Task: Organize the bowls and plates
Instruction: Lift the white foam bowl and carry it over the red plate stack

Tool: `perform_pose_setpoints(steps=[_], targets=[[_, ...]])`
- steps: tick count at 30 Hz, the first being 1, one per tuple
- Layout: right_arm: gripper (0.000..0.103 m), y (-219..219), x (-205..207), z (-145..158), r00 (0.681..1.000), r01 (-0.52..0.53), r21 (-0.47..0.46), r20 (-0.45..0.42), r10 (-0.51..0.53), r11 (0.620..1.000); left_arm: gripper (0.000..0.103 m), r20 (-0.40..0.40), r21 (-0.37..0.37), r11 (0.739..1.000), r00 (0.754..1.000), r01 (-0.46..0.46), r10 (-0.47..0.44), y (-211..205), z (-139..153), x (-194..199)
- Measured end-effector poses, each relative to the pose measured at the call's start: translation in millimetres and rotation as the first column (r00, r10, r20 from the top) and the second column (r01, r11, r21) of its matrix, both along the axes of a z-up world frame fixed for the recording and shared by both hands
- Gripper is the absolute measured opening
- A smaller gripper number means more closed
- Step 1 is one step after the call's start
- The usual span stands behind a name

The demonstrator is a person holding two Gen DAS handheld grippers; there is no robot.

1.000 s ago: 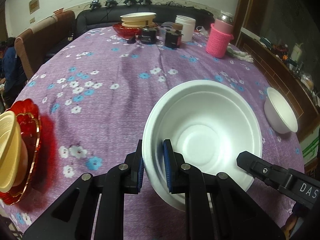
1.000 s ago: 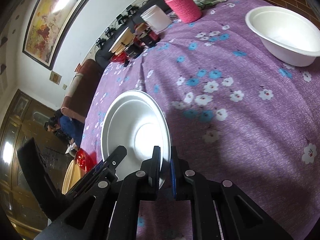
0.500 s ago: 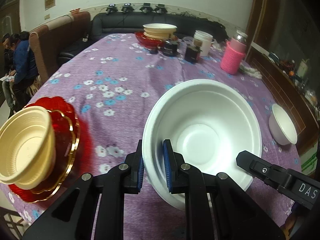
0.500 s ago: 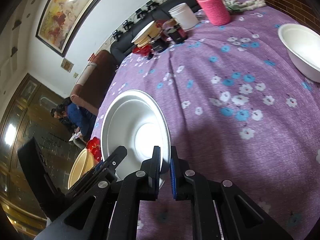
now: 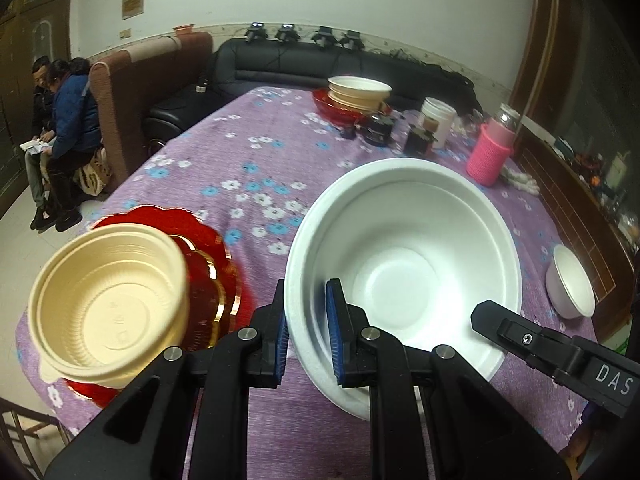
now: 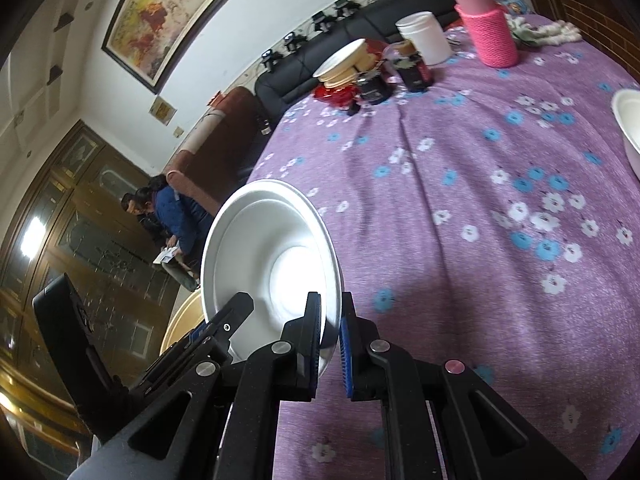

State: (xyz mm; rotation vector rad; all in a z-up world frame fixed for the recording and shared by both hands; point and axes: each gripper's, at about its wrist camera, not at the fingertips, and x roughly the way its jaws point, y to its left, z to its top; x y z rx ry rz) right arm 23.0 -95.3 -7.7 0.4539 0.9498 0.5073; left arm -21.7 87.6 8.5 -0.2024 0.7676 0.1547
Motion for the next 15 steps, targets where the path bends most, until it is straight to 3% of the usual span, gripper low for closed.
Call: perform_pose_setpoints(steps=[15], targets=[[0.008,69,-10,30,0.989,-0.131,-0.011,0.065,0.132,0.991,0.015,0.057,-0.030,0.991,0.990,-0.128,0.130,58,18,-24]])
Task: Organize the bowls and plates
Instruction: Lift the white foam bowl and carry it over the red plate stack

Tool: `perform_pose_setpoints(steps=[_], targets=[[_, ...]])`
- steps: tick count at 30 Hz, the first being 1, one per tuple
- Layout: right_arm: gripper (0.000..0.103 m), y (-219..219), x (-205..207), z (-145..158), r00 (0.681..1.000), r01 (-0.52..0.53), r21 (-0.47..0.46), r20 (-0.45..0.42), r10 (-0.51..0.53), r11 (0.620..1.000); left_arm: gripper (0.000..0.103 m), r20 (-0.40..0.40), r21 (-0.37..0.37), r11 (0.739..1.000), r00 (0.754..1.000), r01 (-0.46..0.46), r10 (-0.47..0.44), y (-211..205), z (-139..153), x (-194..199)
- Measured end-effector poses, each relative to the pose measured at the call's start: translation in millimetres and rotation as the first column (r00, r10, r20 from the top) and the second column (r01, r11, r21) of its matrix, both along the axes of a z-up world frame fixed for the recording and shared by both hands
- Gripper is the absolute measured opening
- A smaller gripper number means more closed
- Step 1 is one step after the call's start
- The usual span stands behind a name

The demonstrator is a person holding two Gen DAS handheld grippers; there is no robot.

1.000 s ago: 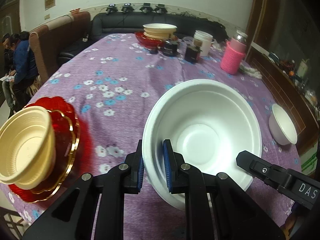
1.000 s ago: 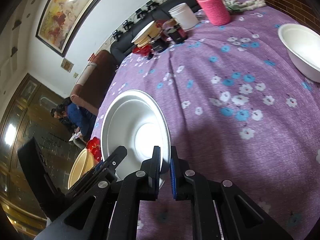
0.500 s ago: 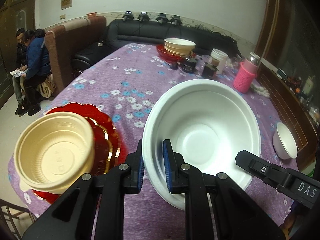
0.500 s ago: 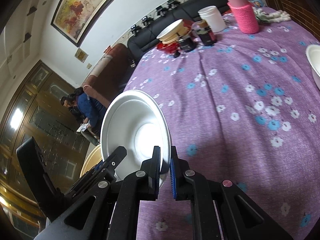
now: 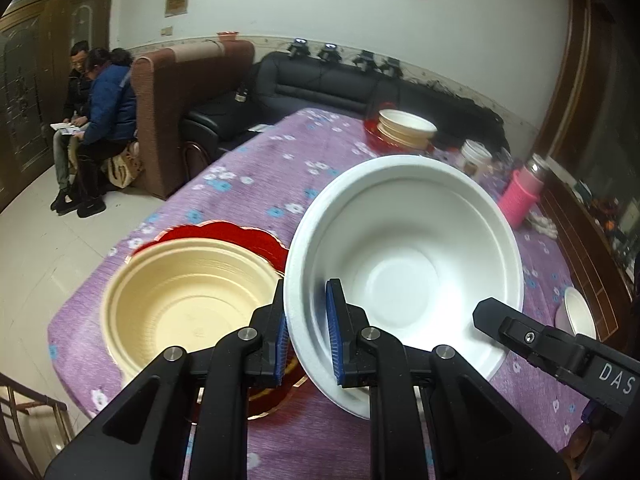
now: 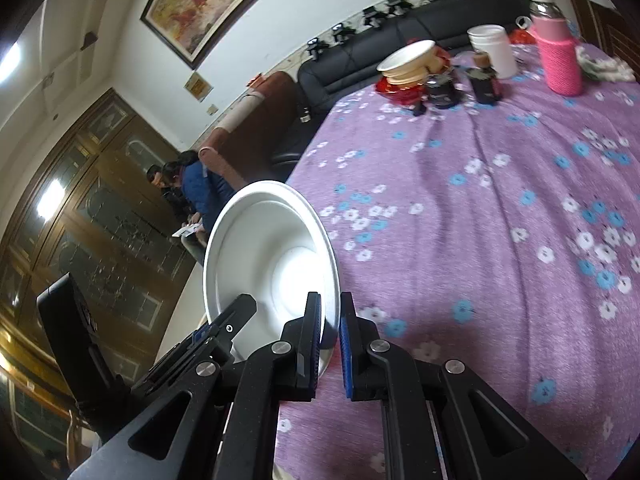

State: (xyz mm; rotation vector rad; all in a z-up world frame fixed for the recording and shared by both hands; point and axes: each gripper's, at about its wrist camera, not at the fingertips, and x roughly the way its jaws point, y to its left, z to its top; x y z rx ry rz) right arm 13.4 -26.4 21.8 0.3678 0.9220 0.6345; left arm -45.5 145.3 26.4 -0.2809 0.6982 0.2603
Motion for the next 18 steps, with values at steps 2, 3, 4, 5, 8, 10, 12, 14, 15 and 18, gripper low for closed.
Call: perform_pose_setpoints(steps=[2,3,4,5,8,10,12,14,15,18], targets=[[0.008,9,-1,5,1.000,-0.020,0.001,0.010,0.020,1.000,0.015,0.011,0.002,1.000,1.000,-0.021,0.021,8,4,-4],[0.008,13,-1,6,1.000,-0.027,0.000,0.013,0.027,1.000,0.015,0.014,0.003,1.000,0.999,-0.029,0.029,12,5,-5],[0.008,18,-2,9,0.999,-0.036,-0.001,0.019,0.036,0.999,0.015,0.018,0.006,0.999,0.999,-0.041,0.041,16,7,-7],[0.008,23,-2,10,0.999,-0.045,0.000,0.021,0.045,0.999,0.015,0.022,0.007,0.999,0.999,-0.050,0.050,20,8,-10],[0.008,34,-2,13,0.998,-0.066,0.010,0.022,0.065,0.998,0.015,0.029,0.012,0.997,0.997,-0.076,0.076,29,10,-14],[0.008,42,-1,14,0.996,-0.084,0.015,0.019,0.083,0.996,0.015,0.030,0.011,0.996,0.995,-0.094,0.093,37,10,-16],[0.008,50,-2,15,0.995,-0.099,0.016,0.017,0.098,0.995,0.015,0.032,0.013,0.994,0.994,-0.106,0.106,42,10,-18],[0.008,59,-3,16,0.993,-0.116,0.015,0.019,0.116,0.993,0.015,0.031,0.014,0.992,0.992,-0.122,0.121,49,10,-20],[0.008,64,-3,16,0.992,-0.124,0.014,0.017,0.123,0.992,0.015,0.030,0.016,0.992,0.991,-0.129,0.128,52,9,-21],[0.008,75,-1,16,0.989,-0.145,0.012,0.012,0.145,0.989,0.015,0.023,0.020,0.988,0.988,-0.152,0.152,61,7,-24]])
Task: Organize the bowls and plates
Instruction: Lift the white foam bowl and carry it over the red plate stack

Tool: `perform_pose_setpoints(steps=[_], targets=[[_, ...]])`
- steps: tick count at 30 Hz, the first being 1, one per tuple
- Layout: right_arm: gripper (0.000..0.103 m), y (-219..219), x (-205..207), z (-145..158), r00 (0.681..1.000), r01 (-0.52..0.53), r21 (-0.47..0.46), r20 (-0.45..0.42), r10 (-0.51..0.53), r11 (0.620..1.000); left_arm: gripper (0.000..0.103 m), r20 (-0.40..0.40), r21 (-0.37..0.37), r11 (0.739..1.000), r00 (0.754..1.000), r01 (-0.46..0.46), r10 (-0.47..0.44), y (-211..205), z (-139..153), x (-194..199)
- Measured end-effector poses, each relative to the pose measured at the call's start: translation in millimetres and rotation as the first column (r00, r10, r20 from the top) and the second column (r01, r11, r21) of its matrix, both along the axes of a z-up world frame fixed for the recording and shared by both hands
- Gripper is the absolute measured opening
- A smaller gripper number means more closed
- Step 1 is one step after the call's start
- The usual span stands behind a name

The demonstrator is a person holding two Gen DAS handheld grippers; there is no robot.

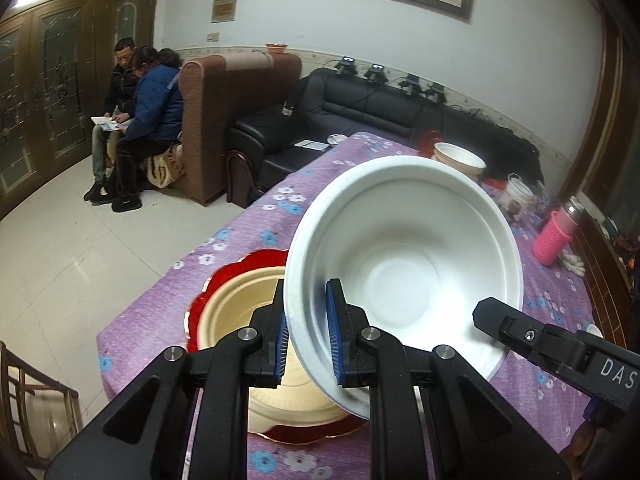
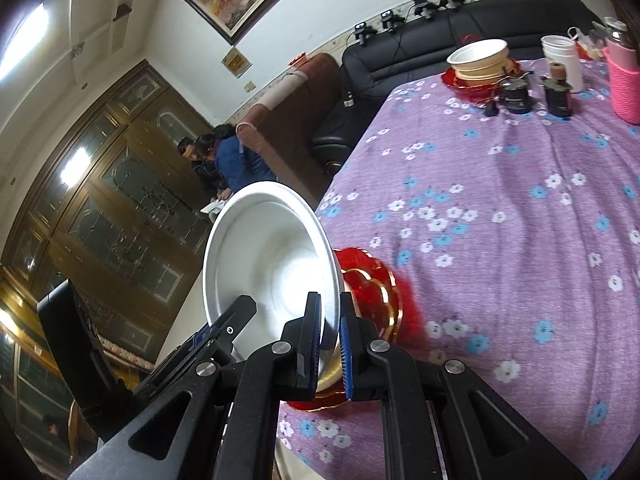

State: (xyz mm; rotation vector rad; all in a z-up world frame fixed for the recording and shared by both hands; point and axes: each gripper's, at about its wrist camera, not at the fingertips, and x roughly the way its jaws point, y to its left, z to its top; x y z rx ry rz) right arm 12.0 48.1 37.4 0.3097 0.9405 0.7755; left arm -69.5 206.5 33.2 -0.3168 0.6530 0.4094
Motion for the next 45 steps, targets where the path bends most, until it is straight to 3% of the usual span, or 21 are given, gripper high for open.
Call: perform_pose_setpoints(steps=[12,45], targets=[[0.008,38,8,-30,0.994,-0.077,-0.016,-0.081,0.076,0.997,0.015,-0.070,0.006,0.998,0.996,-0.060,0.060,24,-23,1],[0.008,59,15,-59,0.988,-0.087,-0.063,-0.130,0.078,0.994,0.015,-0.128,-0.033,0.997,0.989,-0.076,0.072,37,-49,8]])
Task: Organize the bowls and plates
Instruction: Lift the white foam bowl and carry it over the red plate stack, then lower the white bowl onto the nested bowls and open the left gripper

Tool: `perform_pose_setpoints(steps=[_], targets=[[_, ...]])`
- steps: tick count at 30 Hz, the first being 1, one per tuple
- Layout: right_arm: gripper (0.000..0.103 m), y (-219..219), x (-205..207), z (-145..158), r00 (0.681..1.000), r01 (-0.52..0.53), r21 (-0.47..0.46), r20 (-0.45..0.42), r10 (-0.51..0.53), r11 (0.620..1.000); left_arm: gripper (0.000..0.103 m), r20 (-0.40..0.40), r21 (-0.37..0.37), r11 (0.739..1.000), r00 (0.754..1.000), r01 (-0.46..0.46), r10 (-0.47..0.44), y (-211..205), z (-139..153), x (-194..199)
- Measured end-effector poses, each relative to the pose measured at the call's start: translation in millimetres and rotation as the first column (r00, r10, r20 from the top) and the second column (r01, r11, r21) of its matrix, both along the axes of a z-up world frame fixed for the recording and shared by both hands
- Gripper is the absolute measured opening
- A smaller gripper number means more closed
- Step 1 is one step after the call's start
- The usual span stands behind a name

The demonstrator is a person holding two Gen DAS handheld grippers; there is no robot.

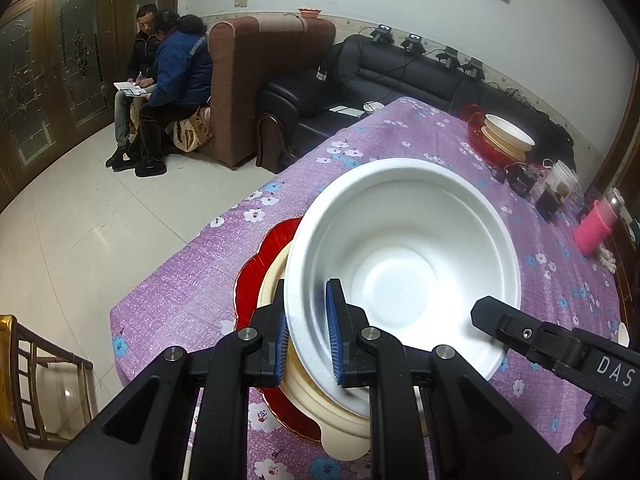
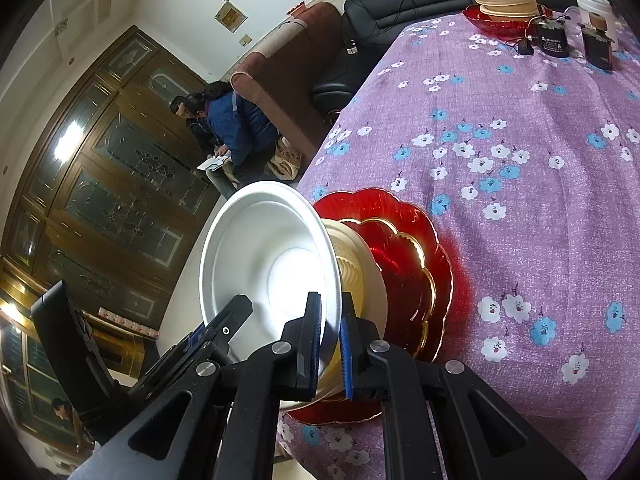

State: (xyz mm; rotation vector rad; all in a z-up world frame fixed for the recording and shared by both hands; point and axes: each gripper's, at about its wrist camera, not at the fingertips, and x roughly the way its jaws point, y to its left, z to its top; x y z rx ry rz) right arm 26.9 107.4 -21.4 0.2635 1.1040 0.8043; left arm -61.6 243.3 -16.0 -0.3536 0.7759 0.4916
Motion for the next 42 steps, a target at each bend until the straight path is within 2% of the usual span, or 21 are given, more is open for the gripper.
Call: perform_pose_setpoints(steps=[27,33,36,37,38,39,41,42], targets=[[0.012,-5,-2,4,1.000,0.016,0.001,0.006,-0.016,1.000,0.015,-0.004,-0.007,1.000,1.000,-0.013,0.013,0,5,-1],[0.012,-9,-1,4,1.000,0.029,0.004,0.004,-0.029,1.000,0.024,0.005,-0.017,1.000,1.000,-0.024,0.024,1,8,-4],[0.013,-12,-1,7,0.999,0.039,0.005,0.007,-0.039,0.999,0.042,0.013,-0.018,1.000,1.000,-0.020,0.020,0,10,-5],[0.015,-13,-1,7,0.999,0.043,0.002,0.008,-0.043,0.999,0.053,0.015,-0.014,1.000,1.000,-0.026,0.026,0,12,-6],[0.024,-14,-1,8,0.999,0.050,0.004,0.008,-0.050,0.999,0.061,0.020,-0.011,0.999,0.999,-0.032,0.032,0,13,-6],[0.031,-17,-1,9,0.998,0.062,0.012,0.007,-0.062,0.998,0.062,0.029,-0.009,0.999,0.999,-0.038,0.038,-1,15,-8],[0.060,-21,-1,10,0.997,0.075,0.039,0.008,-0.076,0.996,0.062,0.035,-0.006,0.999,0.998,-0.045,0.045,0,18,-10],[0.065,-23,-2,11,0.996,0.083,0.053,0.009,-0.084,0.995,0.062,0.035,-0.006,0.999,0.998,-0.044,0.044,0,19,-10]])
